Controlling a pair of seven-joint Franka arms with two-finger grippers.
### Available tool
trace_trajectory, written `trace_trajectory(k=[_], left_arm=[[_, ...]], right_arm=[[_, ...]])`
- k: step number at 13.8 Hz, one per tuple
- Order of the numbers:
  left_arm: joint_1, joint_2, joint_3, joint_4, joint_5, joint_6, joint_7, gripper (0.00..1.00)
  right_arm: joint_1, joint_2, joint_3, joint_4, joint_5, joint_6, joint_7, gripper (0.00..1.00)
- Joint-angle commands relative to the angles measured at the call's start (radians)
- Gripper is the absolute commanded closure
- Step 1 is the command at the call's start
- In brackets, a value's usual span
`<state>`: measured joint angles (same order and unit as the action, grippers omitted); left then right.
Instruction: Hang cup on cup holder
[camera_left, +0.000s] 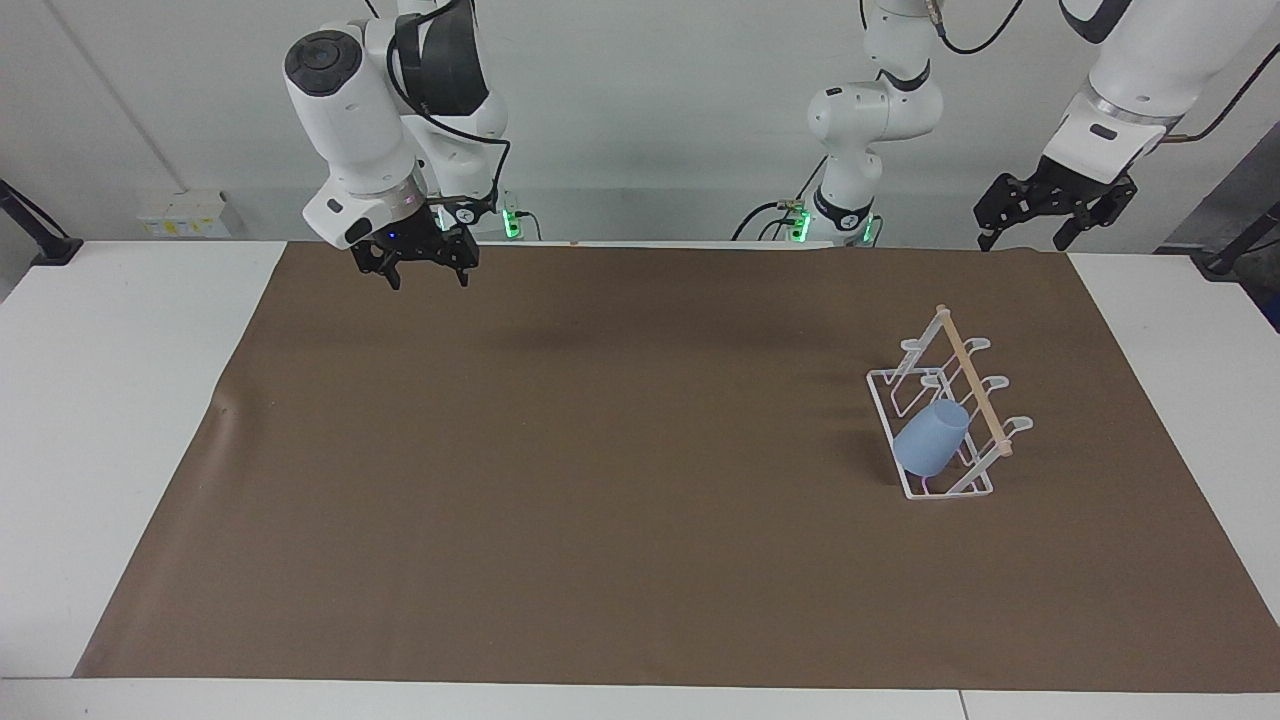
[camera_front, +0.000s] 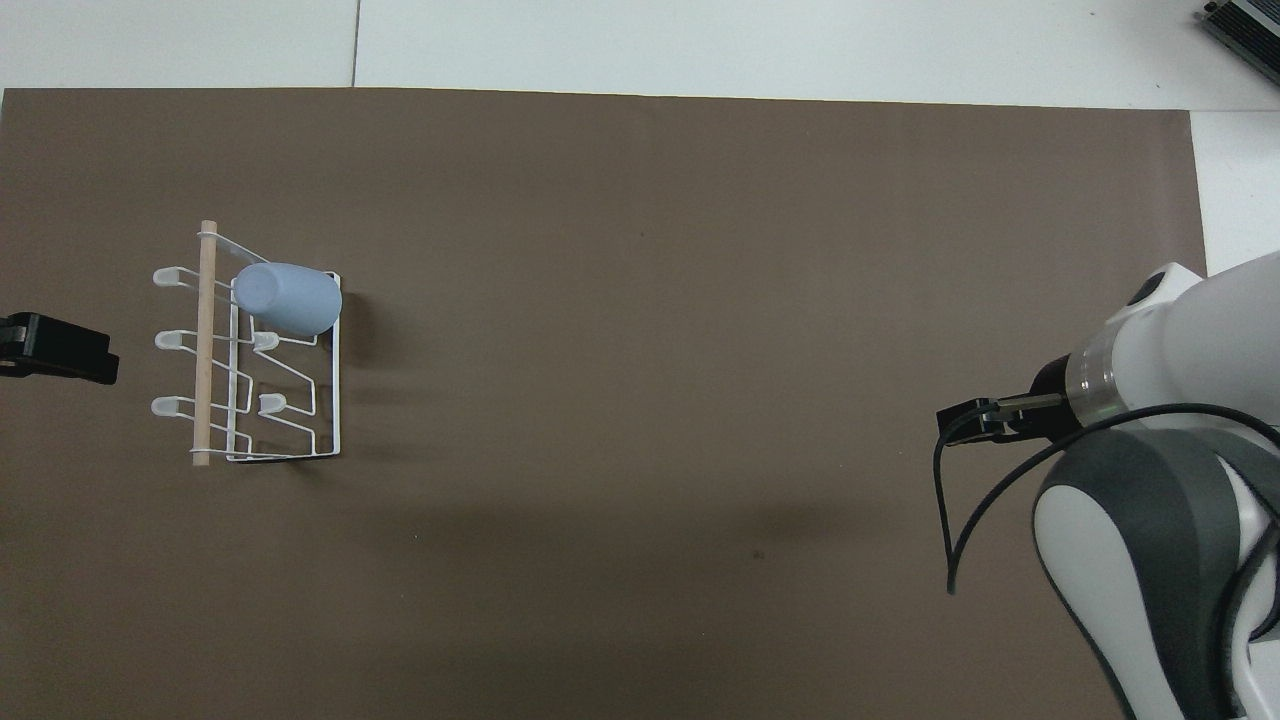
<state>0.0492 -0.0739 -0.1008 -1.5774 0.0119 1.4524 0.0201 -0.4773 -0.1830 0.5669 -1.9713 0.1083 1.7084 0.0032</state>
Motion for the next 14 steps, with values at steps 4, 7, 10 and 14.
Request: trace_trajectory(k=[4,7,10,14], left_arm=[[-0.023,-0.033,0.029,-0.021,-0.036,0.011,0.021,0.00],[-0.023,-0.038,0.032,-0.029,-0.049,0.020,0.023,0.00],[-0.026,-0.046,0.032,-0.041,-0.047,0.020,0.024,0.00],[-0.028,-0.047,0.027,-0.044,-0.047,0.031,0.023,0.00]], right_arm=[[-0.011,-0.027,0.002,-0.029,0.030,0.027,-0.022,0.00],[-0.011,-0.027,0.002,-0.027,0.030,0.027,-0.022,0.00],[-0.011,-0.027,0.001,-0.029,0.030,0.027,-0.022,0.00],[-0.011,-0.027,0.001,-0.029,0.030,0.027,-0.022,0.00]])
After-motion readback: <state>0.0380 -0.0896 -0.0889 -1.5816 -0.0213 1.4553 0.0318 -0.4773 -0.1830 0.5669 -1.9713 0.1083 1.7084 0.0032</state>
